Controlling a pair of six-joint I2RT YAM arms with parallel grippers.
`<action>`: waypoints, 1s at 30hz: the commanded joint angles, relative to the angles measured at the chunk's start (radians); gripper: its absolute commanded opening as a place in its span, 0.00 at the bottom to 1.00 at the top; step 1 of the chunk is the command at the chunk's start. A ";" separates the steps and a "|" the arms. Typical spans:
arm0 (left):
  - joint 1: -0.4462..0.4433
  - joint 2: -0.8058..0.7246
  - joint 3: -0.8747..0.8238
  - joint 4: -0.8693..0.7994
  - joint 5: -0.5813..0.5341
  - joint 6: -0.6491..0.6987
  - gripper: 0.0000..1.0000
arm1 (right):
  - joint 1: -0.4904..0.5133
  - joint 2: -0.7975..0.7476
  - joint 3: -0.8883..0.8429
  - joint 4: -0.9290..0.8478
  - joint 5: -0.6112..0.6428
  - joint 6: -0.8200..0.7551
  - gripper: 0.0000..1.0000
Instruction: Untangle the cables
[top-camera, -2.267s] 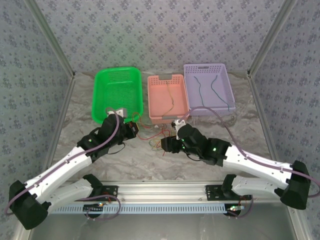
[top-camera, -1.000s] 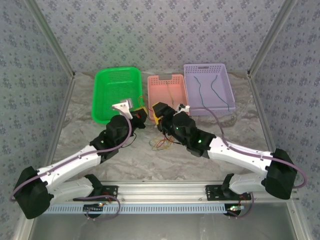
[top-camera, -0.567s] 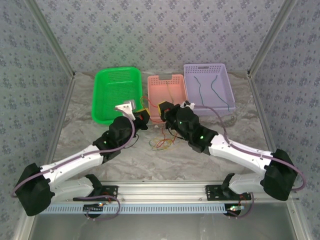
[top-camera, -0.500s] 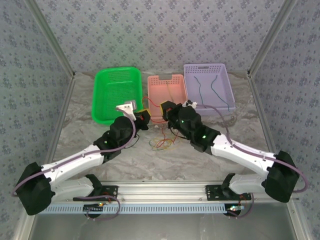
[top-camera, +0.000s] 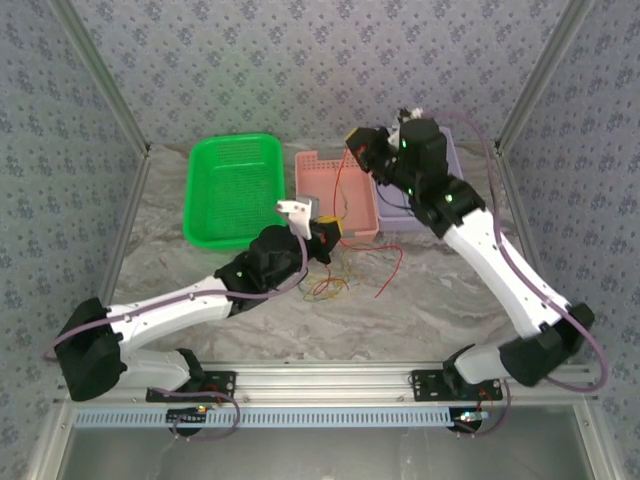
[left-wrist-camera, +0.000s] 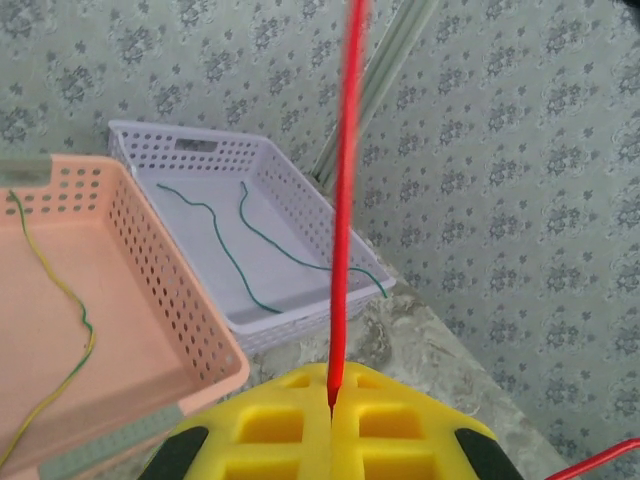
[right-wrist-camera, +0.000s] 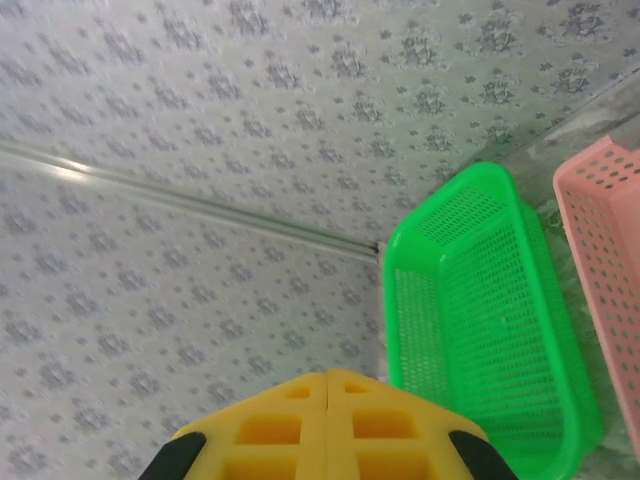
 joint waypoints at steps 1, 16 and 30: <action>-0.051 0.093 0.036 -0.171 0.035 0.084 0.00 | -0.045 0.094 0.212 -0.018 -0.161 -0.220 0.00; 0.110 0.008 0.055 -0.157 0.148 -0.120 0.00 | -0.119 0.016 0.365 -0.505 -0.135 -0.552 0.51; 0.360 -0.101 0.099 -0.194 0.303 -0.251 0.00 | 0.118 -0.540 -0.570 -0.233 0.143 -0.459 0.61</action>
